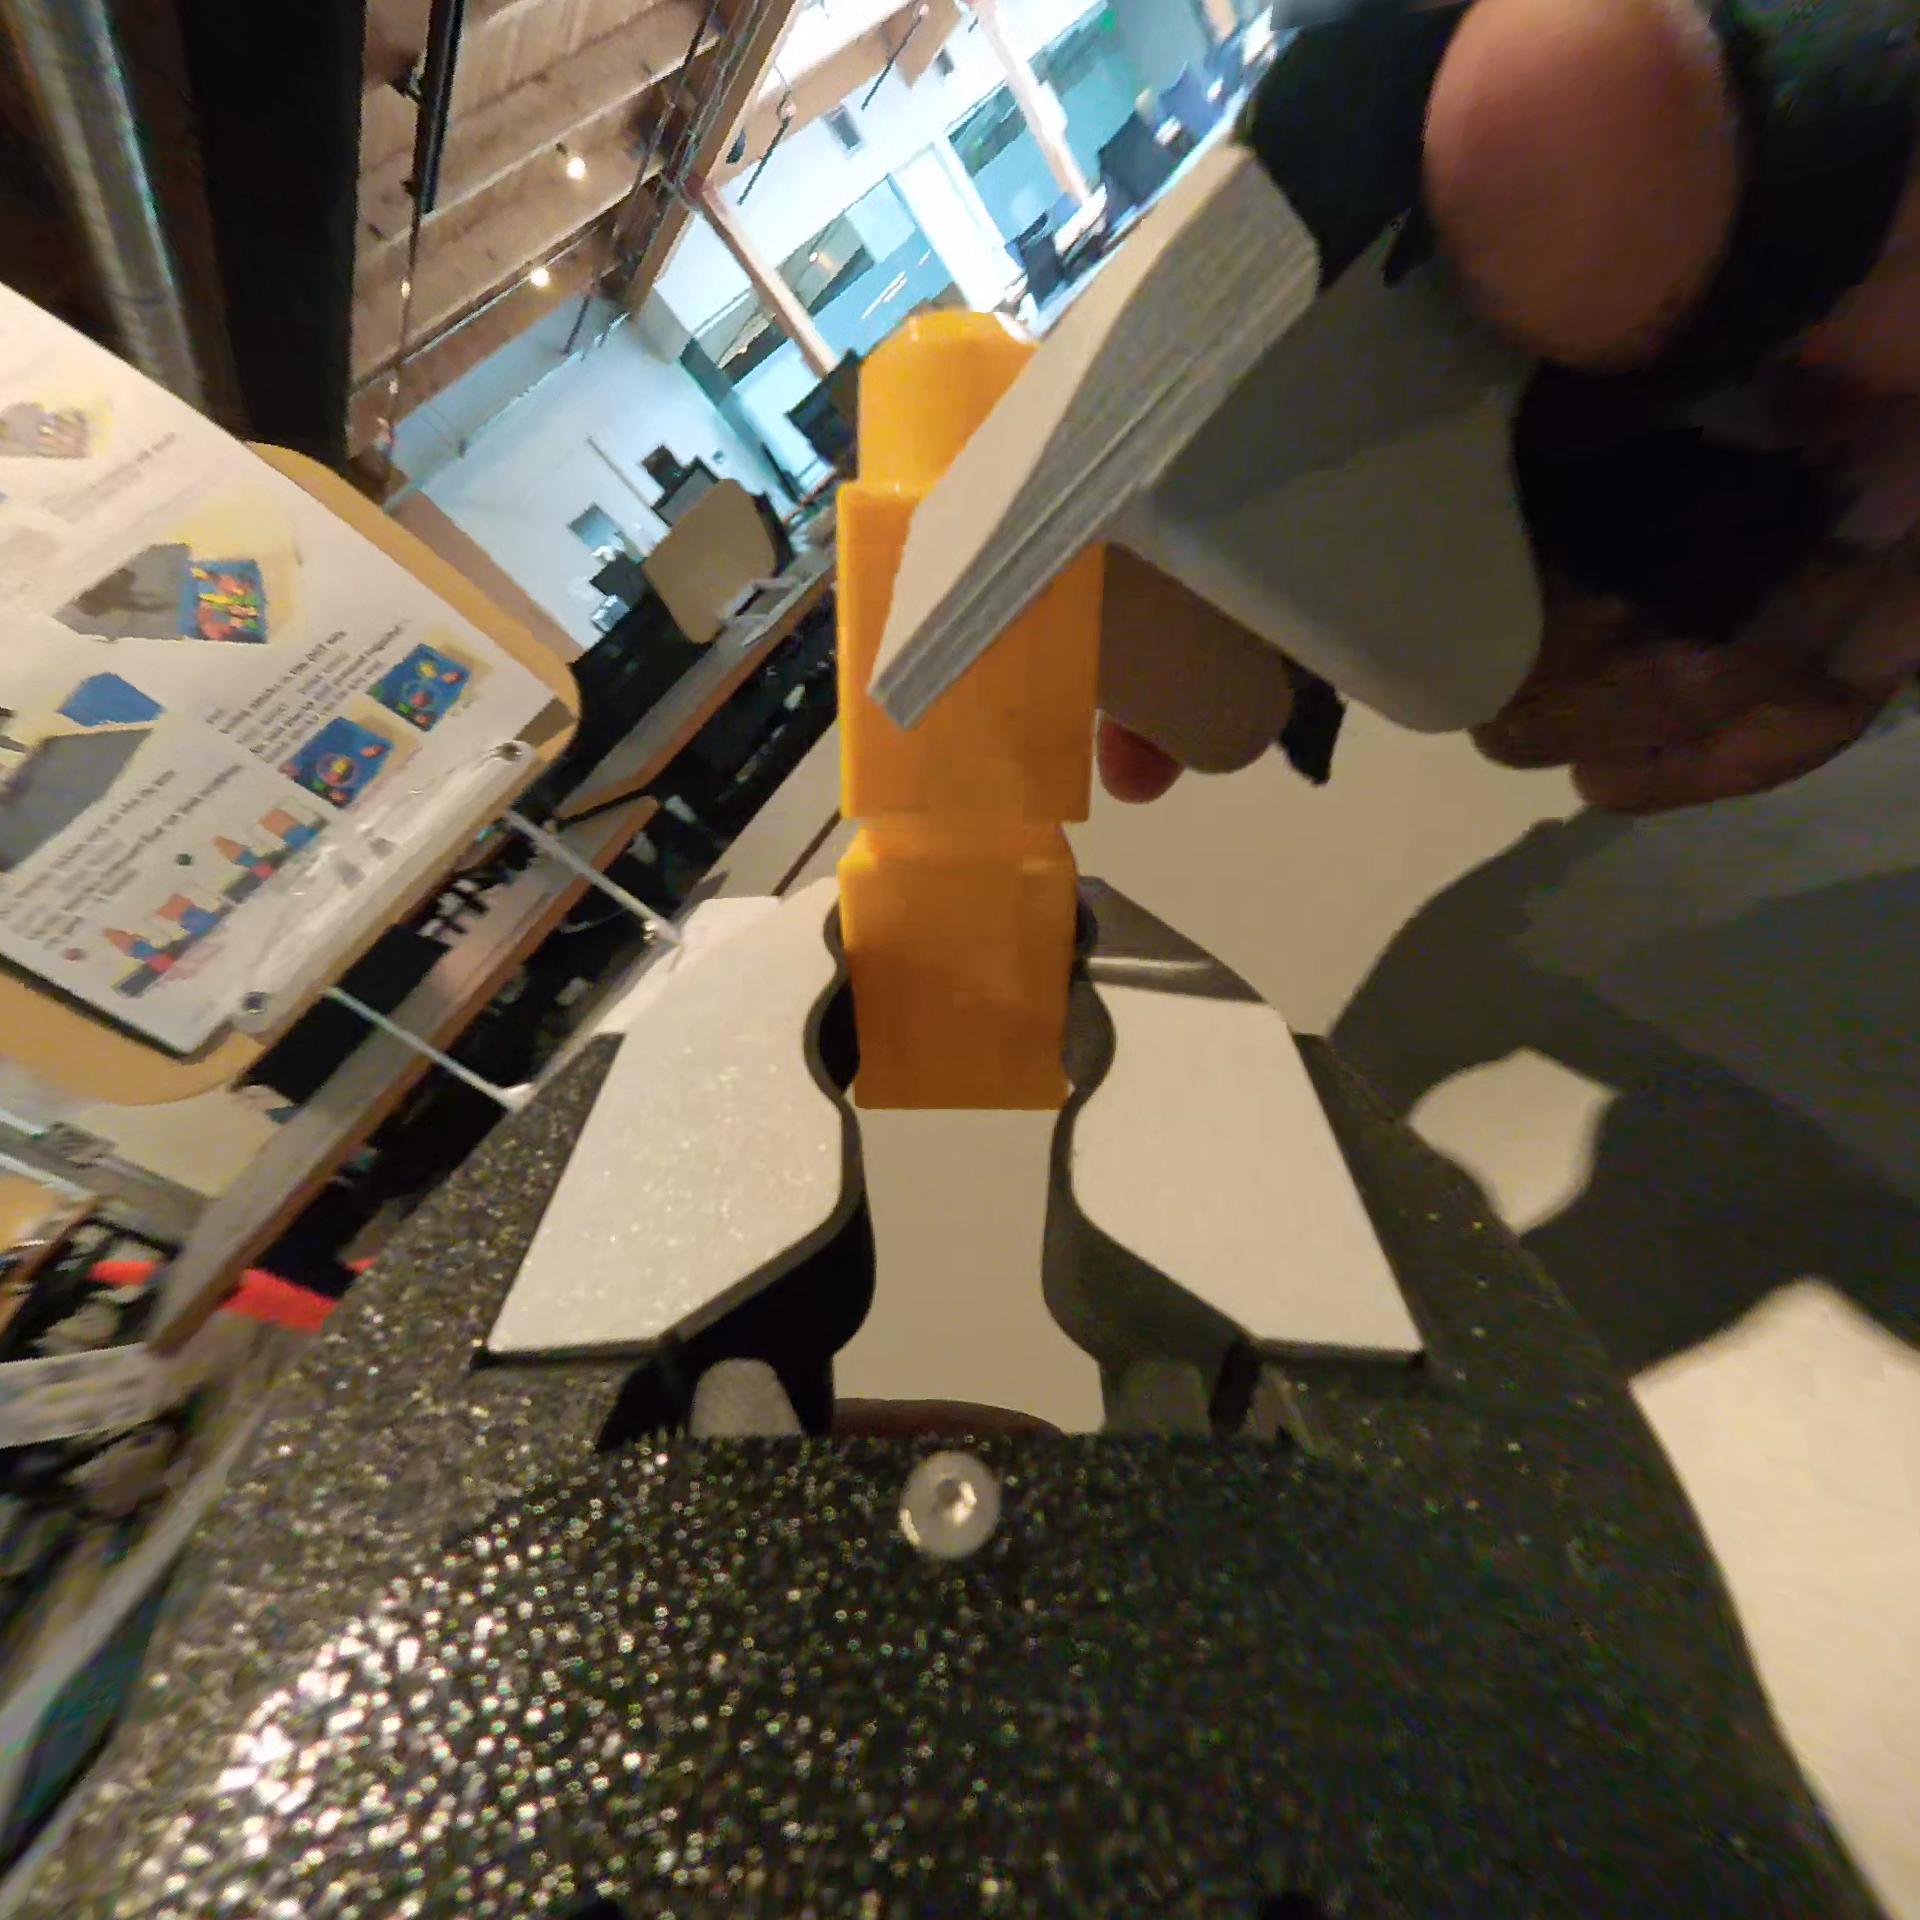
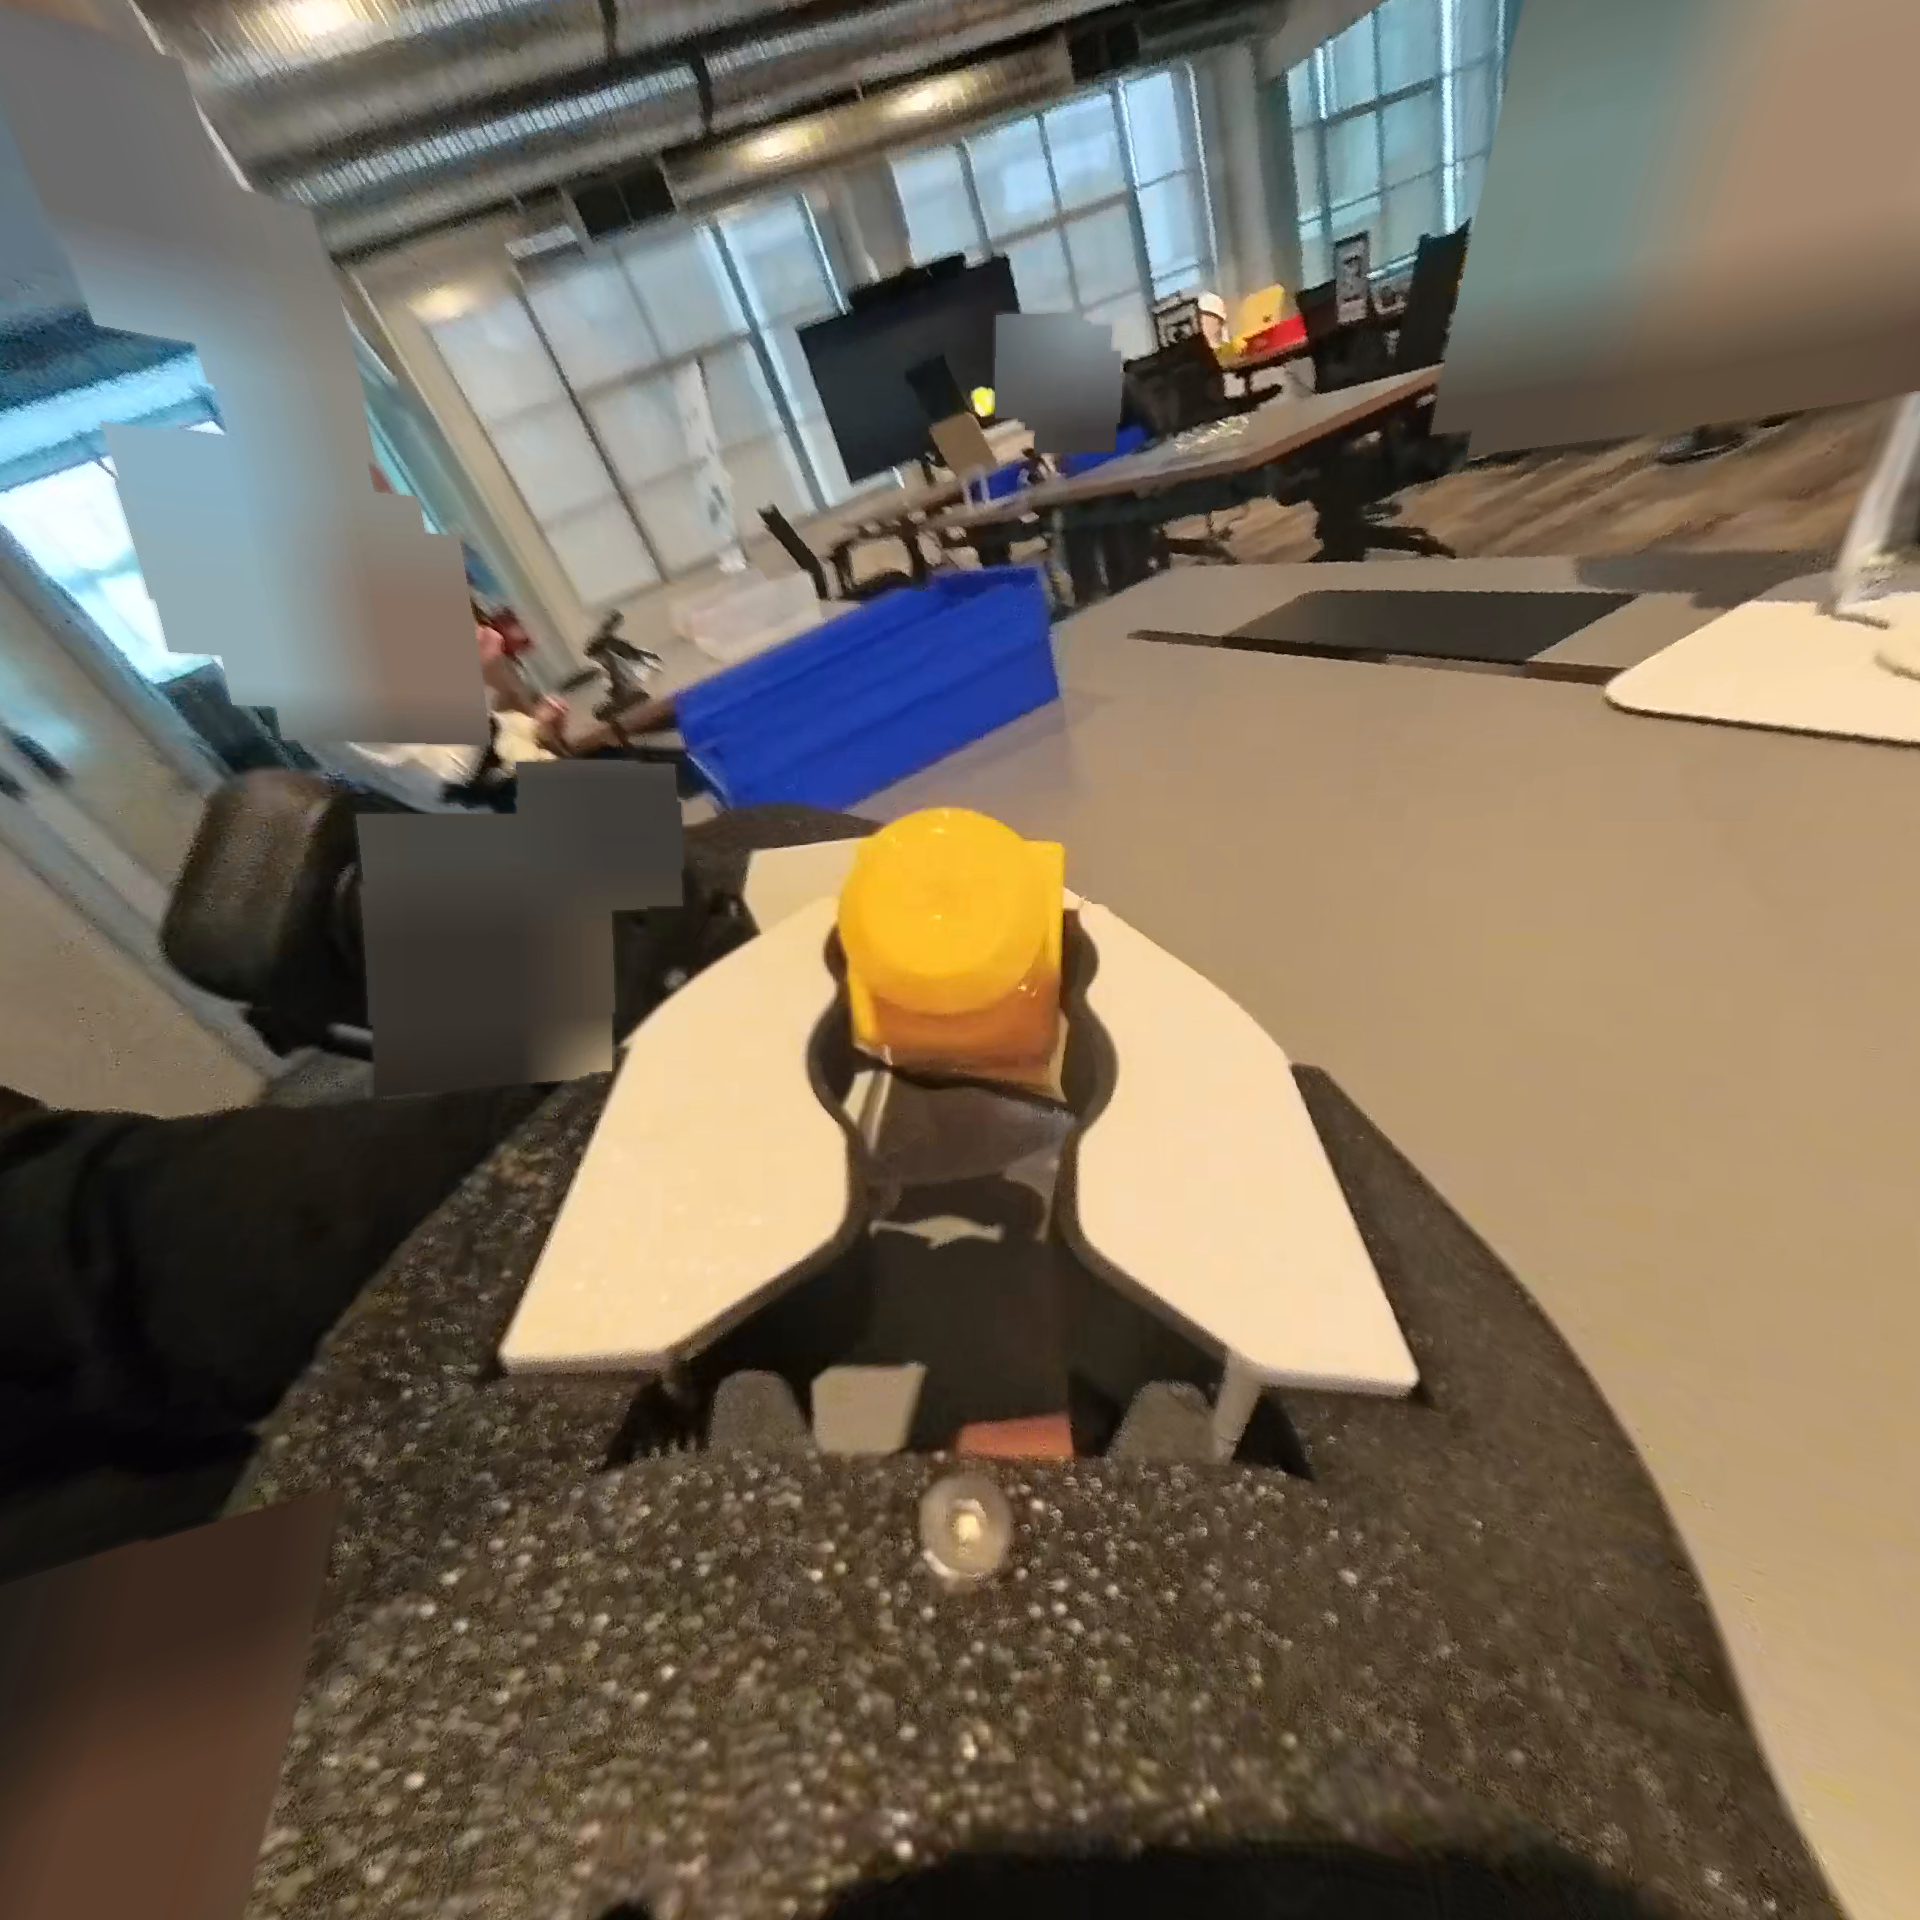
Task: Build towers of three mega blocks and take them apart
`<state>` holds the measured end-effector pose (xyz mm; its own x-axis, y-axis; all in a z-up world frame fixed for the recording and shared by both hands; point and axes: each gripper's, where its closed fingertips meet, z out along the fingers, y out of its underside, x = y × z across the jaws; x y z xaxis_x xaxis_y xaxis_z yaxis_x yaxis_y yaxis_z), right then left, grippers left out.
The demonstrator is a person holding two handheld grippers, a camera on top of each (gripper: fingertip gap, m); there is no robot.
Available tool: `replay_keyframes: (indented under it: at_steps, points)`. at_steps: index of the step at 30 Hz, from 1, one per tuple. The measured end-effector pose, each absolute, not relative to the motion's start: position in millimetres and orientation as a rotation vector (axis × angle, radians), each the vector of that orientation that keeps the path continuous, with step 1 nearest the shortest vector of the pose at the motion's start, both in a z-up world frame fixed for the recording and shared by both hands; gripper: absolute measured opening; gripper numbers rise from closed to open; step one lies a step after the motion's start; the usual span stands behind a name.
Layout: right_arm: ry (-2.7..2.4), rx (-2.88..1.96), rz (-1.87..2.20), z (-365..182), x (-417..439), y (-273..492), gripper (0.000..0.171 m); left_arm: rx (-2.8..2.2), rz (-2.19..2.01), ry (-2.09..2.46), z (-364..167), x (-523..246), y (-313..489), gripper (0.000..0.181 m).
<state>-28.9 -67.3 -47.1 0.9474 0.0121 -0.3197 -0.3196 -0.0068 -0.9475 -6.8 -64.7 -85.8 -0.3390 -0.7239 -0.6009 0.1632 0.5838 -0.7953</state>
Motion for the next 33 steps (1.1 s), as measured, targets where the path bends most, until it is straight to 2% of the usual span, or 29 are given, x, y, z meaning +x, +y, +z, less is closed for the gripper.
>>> replay_keyframes:
  at_steps: [1,4,6,9,13,16,18,20,22,23,28,33]
  points:
    - [0.256,-1.529,0.308,-44,-29,-69,0.037,-0.486,-1.020,1.690,-85,-8,-66,0.036]
    - [0.280,-1.261,0.507,-7,-24,-89,0.036,-0.587,-1.120,1.700,-85,-6,-60,0.036]
    - [0.320,-1.169,0.374,10,-3,-109,0.036,-0.642,-1.115,1.699,-89,-2,-50,0.036]
    - [0.358,-1.200,-0.192,19,36,-145,0.036,-0.648,-1.069,1.700,-92,0,-44,0.036]
    - [0.307,-1.073,-1.066,56,61,-227,0.036,-0.591,-0.994,1.731,-98,0,-52,0.036]
    - [0.330,-0.986,-1.413,69,71,-277,0.037,-0.559,-0.964,1.758,-104,0,-59,0.036]
    - [0.524,-1.078,-1.449,54,107,-305,0.036,-0.552,-0.958,1.768,-106,0,-61,0.036]
    - [0.789,-1.313,-1.323,11,153,-323,0.037,-0.556,-0.958,1.771,-107,0,-61,0.036]
    - [0.952,-1.462,-1.140,-27,176,-328,0.058,-0.563,-0.959,1.770,-107,1,-60,0.036]
    - [0.975,-1.450,-1.091,-31,179,-329,0.057,-0.566,-0.959,1.770,-107,1,-59,0.036]
    - [0.939,-1.449,-1.122,-22,170,-322,0.052,-0.571,-0.963,1.770,-107,2,-60,0.036]
    - [0.844,-1.529,-1.061,-9,143,-279,0.051,-0.552,-0.955,1.727,-100,0,-59,0.036]
